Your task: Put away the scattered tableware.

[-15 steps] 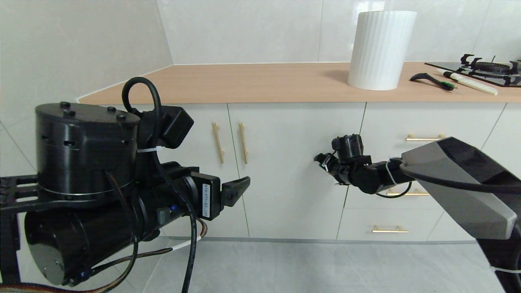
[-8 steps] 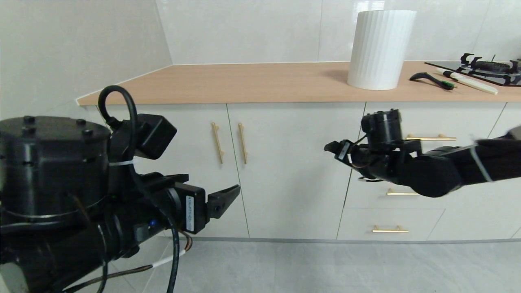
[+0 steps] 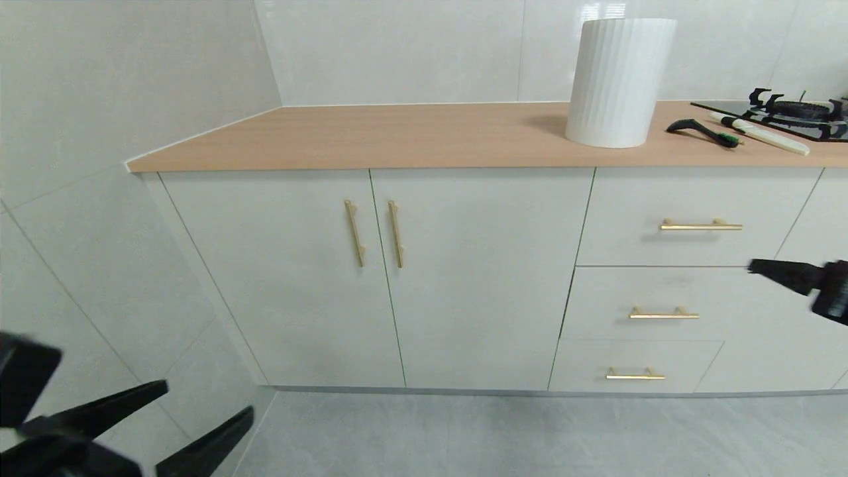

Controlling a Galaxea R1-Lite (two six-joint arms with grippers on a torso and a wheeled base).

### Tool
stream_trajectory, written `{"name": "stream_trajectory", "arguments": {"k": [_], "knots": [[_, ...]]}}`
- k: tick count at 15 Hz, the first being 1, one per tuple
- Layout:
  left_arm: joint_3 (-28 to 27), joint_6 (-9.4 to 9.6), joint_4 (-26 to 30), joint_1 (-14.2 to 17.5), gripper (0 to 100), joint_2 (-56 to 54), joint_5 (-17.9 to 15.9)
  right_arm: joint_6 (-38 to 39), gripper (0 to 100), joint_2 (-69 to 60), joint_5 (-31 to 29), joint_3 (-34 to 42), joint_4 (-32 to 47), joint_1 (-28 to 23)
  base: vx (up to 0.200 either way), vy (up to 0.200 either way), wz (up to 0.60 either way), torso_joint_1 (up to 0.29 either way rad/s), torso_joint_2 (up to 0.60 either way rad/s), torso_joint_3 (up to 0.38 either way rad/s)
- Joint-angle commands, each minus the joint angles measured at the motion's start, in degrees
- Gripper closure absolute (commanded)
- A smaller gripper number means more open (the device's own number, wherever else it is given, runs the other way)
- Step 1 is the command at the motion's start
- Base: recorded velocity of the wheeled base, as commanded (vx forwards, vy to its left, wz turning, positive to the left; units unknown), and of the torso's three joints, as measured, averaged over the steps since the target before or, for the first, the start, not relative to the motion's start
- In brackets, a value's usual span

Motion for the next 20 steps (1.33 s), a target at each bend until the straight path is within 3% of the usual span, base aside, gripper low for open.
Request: {"name": "stream_trajectory", "arguments": {"k": [1, 2, 3, 5, 7, 8, 11, 13, 14, 16, 18, 19, 20], "knots": [[12.82, 3.81, 0.93, 13.28, 0, -22.34, -1.96, -7.35, 0, -29.91, 10.97, 12.99, 3.68, -13.64, 0.0, 0.0, 0.0, 0.0, 0.0, 0.0], [14.05, 5.57, 1.1, 16.01, 0, -24.98, -3.28, -8.23, 0, -33.6, 12.29, 12.99, 6.93, -12.94, 0.0, 0.0, 0.0, 0.0, 0.0, 0.0], [15.89, 8.91, 1.36, 20.93, 0, -30.16, -5.57, -9.46, 0, -40.01, 16.51, 12.2, 14.75, -10.39, 0.0, 0.0, 0.0, 0.0, 0.0, 0.0], [16.33, 11.11, 4.44, 25.32, 0, -37.11, -6.44, -10.69, 0, -47.22, 18.97, 11.76, 23.54, -9.51, 0.0, 0.0, 0.0, 0.0, 0.0, 0.0], [16.24, 11.19, 10.77, 28.13, 0, -45.02, -6.62, -12.53, 0, -53.72, 21.78, 12.2, 28.55, -9.43, 0.0, 0.0, 0.0, 0.0, 0.0, 0.0], [16.77, 10.93, 11.3, 28.49, 0, -45.02, -6.18, -12.45, 0, -55.83, 25.03, 12.38, 30.49, -9.34, 0.0, 0.0, 0.0, 0.0, 0.0, 0.0], [17.12, 11.19, 11.12, 29.1, 0, -45.02, -6.0, -12.45, 0, -56.98, 33.29, 12.47, 34.7, -9.07, 0.0, 0.0, 0.0, 0.0, 0.0, 0.0], [18.44, 11.19, 8.13, 30.24, 0, -45.02, -3.63, -12.36, 0, -57.5, 35.58, 12.38, 38.22, -6.88, 0.0, 0.0, 0.0, 0.0, 0.0, 0.0], [19.85, 11.19, 5.23, 30.86, 0, -45.02, -1.0, -12.45, 0, -58.82, 35.67, 12.38, 40.77, -4.33, 0.0, 0.0, 0.0, 0.0, 0.0, 0.0], [19.85, 10.4, 4.97, 32.79, 0, -45.46, 3.14, -12.53, 0, -63.39, 35.49, 12.47, 45.6, 0.59, 0.0, 0.0, 0.0, 0.0, 0.0, 0.0], [19.85, 11.9, 6.46, 37.1, 0, -50.55, 0.85, -12.8, 0, -66.73, 35.4, 14.05, 46.13, -0.28, 0.0, 0.0, 0.0, 0.0, 0.0, 0.0], [19.85, 10.84, 7.96, 36.92, 0, -50.55, 1.03, -14.47, 0, -66.73, 30.92, 15.63, 45.95, -0.37, 0.0, 0.0, 0.0, 0.0, 0.0, 0.0], [19.85, 10.14, 8.57, 36.92, 0, -50.55, 0.24, -16.23, 0, -66.73, 22.66, 17.21, 45.52, -0.37, 0.0, 0.0, 0.0, 0.0, 0.0, 0.0]]}}
